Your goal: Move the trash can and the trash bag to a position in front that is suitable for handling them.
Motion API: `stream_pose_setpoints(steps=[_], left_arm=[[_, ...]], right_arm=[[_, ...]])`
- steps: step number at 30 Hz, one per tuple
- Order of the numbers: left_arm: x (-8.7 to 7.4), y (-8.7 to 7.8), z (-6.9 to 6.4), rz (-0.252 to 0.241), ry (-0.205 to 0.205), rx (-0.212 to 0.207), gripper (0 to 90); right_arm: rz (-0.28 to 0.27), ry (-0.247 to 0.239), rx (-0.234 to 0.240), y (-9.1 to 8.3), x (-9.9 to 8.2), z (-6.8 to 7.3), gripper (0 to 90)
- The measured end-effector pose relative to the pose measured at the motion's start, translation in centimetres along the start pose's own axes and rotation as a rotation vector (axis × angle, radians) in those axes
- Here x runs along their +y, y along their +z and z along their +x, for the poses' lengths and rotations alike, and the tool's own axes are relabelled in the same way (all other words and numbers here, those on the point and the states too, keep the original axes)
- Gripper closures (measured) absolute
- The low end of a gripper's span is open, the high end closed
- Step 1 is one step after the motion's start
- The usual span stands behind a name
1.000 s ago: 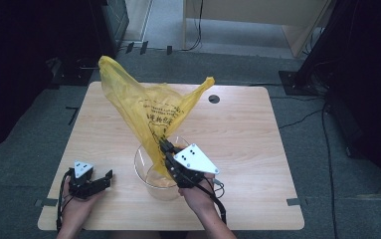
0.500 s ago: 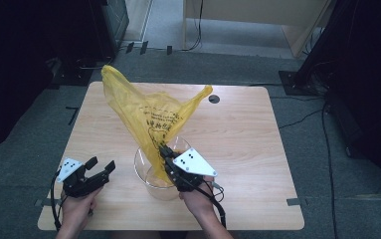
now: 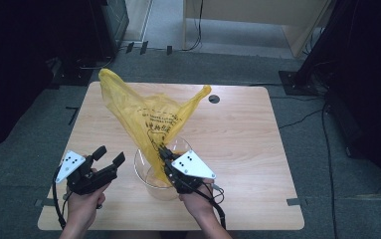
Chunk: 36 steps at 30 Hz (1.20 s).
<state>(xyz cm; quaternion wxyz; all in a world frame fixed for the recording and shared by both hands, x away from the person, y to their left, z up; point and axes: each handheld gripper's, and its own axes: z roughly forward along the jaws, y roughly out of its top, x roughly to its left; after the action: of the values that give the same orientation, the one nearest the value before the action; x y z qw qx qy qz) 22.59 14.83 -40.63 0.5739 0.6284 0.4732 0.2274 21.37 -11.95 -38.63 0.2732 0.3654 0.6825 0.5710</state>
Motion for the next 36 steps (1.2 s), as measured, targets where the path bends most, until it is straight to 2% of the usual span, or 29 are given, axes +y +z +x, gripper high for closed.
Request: stream_pose_setpoints(steps=[9,12,18,23,28,36], left_arm=[[2.1,0.6,-1.9,-0.033,0.017,-0.071,25.7],[2.8,1.0,-2.5,-0.043,0.007,-0.107,24.9],[3.2,1.6,-3.0,-0.030,-0.011,-0.141,25.6],[3.2,1.9,-3.5,-0.028,-0.003,-0.151,34.9],[3.2,2.2,-4.0,-0.022,0.008,-0.164,48.3],[3.2,2.0,-4.6,-0.048,0.050,-0.183,86.3]], right_arm=[[-0.001,-0.011,0.008,-0.3,0.0,0.1,88.3],[-0.002,-0.012,0.008,-0.4,0.0,0.2,88.3],[0.000,-0.019,0.022,-0.5,-0.1,0.3,88.3],[0.004,-0.018,0.027,-0.4,-0.2,0.3,88.3],[0.006,-0.024,0.034,-0.3,-0.3,0.5,88.4],[0.011,-0.034,0.038,-0.2,-0.4,0.5,88.2]])
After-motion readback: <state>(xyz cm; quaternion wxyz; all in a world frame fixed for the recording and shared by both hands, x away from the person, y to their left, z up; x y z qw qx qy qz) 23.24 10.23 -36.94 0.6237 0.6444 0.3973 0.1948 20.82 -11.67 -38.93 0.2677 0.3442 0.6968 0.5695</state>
